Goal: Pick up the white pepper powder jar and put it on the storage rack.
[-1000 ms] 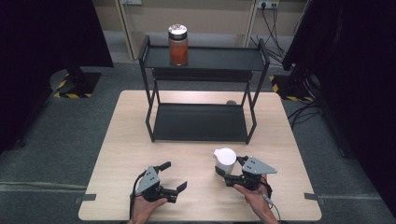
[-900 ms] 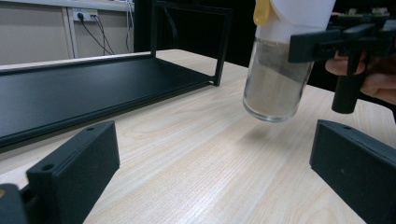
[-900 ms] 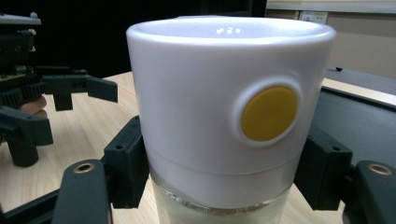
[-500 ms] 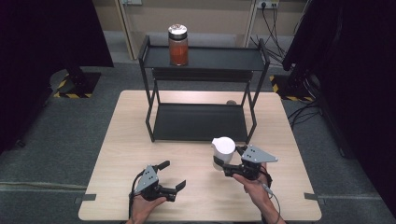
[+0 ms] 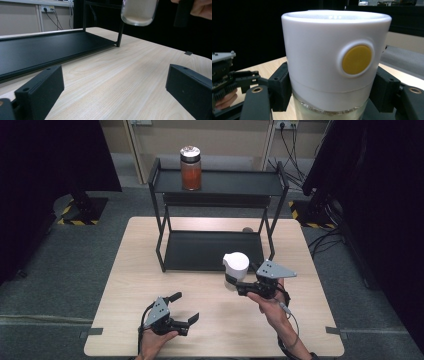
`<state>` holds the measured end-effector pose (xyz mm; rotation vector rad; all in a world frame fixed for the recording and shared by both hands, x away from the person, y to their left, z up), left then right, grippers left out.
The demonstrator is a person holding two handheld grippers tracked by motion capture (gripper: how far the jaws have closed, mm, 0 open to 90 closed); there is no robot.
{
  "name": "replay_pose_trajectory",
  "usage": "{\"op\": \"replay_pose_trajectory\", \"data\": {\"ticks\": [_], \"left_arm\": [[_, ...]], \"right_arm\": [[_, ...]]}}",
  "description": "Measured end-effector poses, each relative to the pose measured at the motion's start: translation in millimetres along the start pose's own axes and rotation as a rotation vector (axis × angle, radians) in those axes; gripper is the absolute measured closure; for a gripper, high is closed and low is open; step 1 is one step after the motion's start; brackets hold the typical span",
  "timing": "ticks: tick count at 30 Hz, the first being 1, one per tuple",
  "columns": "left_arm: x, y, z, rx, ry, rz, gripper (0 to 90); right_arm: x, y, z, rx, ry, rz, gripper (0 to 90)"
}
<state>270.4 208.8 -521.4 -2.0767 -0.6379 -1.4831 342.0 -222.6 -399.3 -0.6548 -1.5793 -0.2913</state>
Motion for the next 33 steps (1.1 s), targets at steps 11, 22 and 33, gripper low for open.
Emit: {"op": "replay_pose_trajectory", "data": {"ticks": [11, 22, 33], "left_arm": [[-0.4, 0.2, -0.2, -0.001, -0.003, 0.003, 0.8], [-0.3, 0.1, 0.4, -0.001, -0.006, 0.002, 0.8], [0.1, -0.3, 0.8, 0.0, -0.004, 0.002, 0.8]], "right_arm": [[35.9, 7.8, -10.3, 0.008, -0.021, -0.012, 30.5], [68.3, 16.9, -19.4, 0.003, -0.04, -0.019, 30.5], [104.8, 25.0, -26.1, 0.006, -0.051, -0.041, 30.6]]}}
Point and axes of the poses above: each handheld gripper's, and its own axes: y roughly forward along the jaws, x roughly out of its top, z roughly to its left, the point moved 7 cm from there along y, roughly forward along the jaws, and after that the axes turned 9 degrees about -y, right-handed, at the moved point
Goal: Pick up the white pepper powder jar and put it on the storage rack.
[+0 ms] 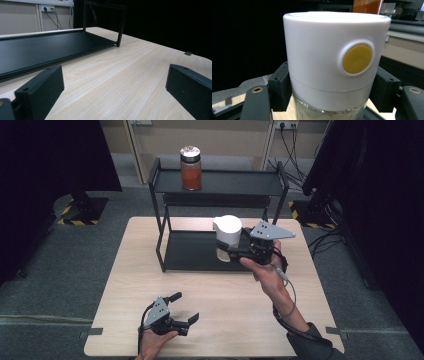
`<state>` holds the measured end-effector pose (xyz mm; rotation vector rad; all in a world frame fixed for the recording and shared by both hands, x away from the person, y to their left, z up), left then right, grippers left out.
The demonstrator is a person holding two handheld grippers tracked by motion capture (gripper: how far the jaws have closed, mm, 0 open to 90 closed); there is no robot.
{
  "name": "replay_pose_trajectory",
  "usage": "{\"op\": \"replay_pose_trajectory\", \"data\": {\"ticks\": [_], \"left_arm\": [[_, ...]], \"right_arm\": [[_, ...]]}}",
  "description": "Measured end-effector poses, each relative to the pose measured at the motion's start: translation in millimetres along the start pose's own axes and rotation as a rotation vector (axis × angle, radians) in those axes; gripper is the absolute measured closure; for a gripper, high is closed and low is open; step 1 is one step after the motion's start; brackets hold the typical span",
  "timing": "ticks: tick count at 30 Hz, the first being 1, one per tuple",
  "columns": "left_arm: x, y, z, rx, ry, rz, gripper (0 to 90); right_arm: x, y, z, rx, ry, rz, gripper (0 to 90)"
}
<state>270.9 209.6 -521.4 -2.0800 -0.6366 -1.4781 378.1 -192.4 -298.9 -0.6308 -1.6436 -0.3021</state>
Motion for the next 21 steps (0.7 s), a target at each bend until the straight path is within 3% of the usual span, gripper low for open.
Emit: {"op": "replay_pose_trajectory", "data": {"ticks": [21], "left_arm": [[-0.1, -0.2, -0.2, 0.003, -0.003, 0.001, 0.8]], "right_arm": [[58.0, 25.1, -24.2, -0.028, 0.016, 0.007, 30.6]]}}
Point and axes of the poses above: each handheld gripper's, and its own axes: y roughly forward along the jaws, x roughly out of its top, z roughly to its left, the point moved 7 cm from there along y, roughly forward along the jaws, and after that the axes turned 9 degrees about -y, right-handed, at the moved point
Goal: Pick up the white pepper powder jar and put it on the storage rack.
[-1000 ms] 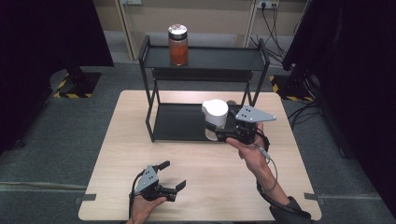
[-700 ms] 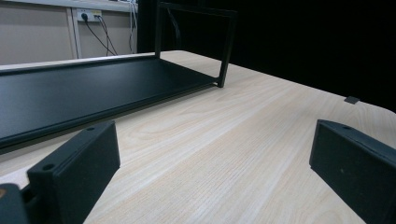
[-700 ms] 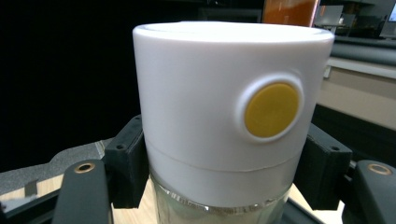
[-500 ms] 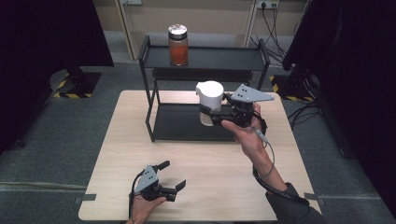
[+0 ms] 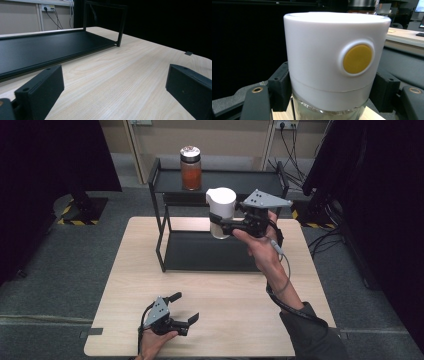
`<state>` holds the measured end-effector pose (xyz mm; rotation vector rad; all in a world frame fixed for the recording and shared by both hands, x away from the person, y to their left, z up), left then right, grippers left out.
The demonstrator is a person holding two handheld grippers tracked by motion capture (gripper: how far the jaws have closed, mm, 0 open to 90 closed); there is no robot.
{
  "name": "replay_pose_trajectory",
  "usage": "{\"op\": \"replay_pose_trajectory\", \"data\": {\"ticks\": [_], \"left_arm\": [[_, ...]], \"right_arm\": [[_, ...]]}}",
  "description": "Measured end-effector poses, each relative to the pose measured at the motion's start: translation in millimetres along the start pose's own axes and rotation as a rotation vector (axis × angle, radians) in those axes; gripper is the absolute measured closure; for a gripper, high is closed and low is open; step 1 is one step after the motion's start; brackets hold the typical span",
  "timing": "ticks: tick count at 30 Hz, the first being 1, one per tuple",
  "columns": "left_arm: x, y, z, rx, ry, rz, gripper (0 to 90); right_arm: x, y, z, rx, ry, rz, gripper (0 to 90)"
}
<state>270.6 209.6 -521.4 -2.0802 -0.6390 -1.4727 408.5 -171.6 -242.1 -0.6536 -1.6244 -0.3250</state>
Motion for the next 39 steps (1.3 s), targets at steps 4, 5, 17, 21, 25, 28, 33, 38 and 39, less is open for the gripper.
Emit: {"op": "replay_pose_trajectory", "data": {"ticks": [4, 5, 17, 21, 25, 28, 33, 38, 39], "left_arm": [[0.2, -0.3, -0.2, 0.0, 0.001, -0.002, 0.8], [0.2, -0.3, -0.2, 0.001, 0.0, -0.001, 0.8], [0.2, -0.4, -0.3, -0.001, 0.0, -0.001, 0.8], [0.1, -0.3, -0.6, -0.003, 0.0, -0.001, 0.8], [-0.1, -0.1, -1.2, -0.005, 0.0, -0.001, 0.8], [-0.1, -0.2, -1.3, -0.007, 0.001, -0.001, 0.8], [0.1, -0.3, -1.5, -0.009, 0.0, -0.001, 0.8], [0.2, -0.1, -1.6, -0.012, 0.0, -0.001, 0.8], [0.2, -0.2, -1.6, -0.012, 0.0, -0.002, 0.8]], "right_arm": [[8.9, 3.9, -5.0, -0.015, 0.001, 0.002, 30.6], [11.3, 4.8, -6.2, -0.02, 0.002, 0.004, 30.6], [33.3, 13.1, -20.4, -0.07, 0.009, 0.012, 30.6], [40.7, 17.1, -24.9, -0.091, 0.01, 0.02, 30.6], [46.1, 23.5, -29.8, -0.114, 0.011, 0.023, 30.6], [49.1, 28.1, -33.3, -0.13, 0.015, 0.024, 30.6], [53.3, 34.0, -39.7, -0.162, 0.029, 0.022, 30.6], [58.4, 40.7, -46.1, -0.199, 0.029, 0.026, 30.6], [59.3, 42.1, -47.4, -0.205, 0.031, 0.025, 30.6]]}}
Point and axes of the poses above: each handheld gripper's, and its own axes: y roughly forward along the jaws, x roughly out of its top, z roughly to its left, the point moved 7 cm from there along y, roughly forward along the jaws, and after that the axes turned 9 degrees about -y, right-handed, at the moved point
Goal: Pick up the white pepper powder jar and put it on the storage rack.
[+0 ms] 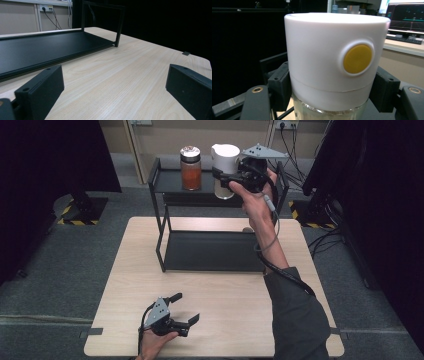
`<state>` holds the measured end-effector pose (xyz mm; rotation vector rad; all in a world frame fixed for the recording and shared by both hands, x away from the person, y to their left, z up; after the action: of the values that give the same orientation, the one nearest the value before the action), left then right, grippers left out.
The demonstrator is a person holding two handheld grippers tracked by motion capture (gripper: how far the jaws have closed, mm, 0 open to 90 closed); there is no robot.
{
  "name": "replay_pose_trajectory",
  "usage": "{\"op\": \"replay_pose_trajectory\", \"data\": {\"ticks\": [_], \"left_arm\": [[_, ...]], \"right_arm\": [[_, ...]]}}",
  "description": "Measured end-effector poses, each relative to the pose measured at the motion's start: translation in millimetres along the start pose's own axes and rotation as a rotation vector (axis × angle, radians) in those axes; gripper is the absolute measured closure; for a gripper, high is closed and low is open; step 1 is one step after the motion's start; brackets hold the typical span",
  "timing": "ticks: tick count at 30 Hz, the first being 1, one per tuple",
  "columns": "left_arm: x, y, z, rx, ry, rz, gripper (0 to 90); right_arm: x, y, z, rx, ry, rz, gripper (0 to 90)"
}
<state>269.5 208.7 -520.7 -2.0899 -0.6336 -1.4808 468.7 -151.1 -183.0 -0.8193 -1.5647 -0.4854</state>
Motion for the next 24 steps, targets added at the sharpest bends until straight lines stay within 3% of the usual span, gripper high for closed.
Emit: {"op": "replay_pose_trajectory", "data": {"ticks": [11, 15, 24], "left_arm": [[-0.1, 0.0, -1.5, -0.009, 0.005, -0.002, 0.8], [0.5, -0.1, -2.7, -0.005, 0.022, -0.006, 0.8], [0.0, -0.3, -2.4, -0.009, 0.013, -0.005, 0.8]], "right_arm": [[4.2, 21.9, -8.2, -0.059, 0.004, 0.011, 30.6], [1.9, 28.8, -11.8, -0.074, 0.01, 0.014, 30.6], [-8.1, 43.3, -16.6, -0.094, 0.009, 0.02, 30.6]]}}
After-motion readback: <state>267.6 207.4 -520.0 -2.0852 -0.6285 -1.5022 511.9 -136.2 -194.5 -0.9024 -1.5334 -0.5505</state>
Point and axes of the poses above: each handheld gripper's, and its own axes: y roughly forward along the jaws, x roughly out of its top, z roughly to its left, the point moved 7 cm from there along y, roughly forward along the jaws, and after that the axes turned 9 degrees about -y, right-handed, at the moved point
